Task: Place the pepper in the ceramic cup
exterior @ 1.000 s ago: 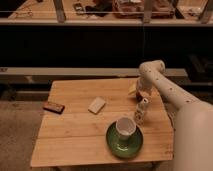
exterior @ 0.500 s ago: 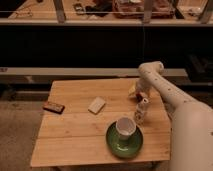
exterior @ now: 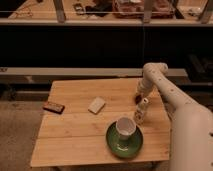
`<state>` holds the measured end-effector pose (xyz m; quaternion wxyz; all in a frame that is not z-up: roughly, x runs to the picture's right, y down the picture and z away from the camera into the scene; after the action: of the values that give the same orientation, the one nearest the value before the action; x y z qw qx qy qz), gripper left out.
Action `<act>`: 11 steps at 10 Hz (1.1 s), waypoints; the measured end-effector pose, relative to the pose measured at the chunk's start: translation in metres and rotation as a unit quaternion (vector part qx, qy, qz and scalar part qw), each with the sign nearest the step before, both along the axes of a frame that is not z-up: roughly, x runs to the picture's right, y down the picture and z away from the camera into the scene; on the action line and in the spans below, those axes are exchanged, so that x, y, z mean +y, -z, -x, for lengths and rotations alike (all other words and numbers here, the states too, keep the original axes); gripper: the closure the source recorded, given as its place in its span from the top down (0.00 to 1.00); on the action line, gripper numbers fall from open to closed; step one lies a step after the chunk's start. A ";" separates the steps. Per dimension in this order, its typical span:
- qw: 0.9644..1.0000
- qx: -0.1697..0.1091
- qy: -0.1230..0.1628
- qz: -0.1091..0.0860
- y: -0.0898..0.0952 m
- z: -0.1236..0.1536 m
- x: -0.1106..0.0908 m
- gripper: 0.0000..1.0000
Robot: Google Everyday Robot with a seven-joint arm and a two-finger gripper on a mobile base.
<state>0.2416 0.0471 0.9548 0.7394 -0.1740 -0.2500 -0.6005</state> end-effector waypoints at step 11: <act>0.991 -0.110 -0.016 -0.074 0.074 0.072 -0.102 0.00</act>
<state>0.1696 -0.0548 0.8808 0.7279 -0.0472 -0.2875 -0.6207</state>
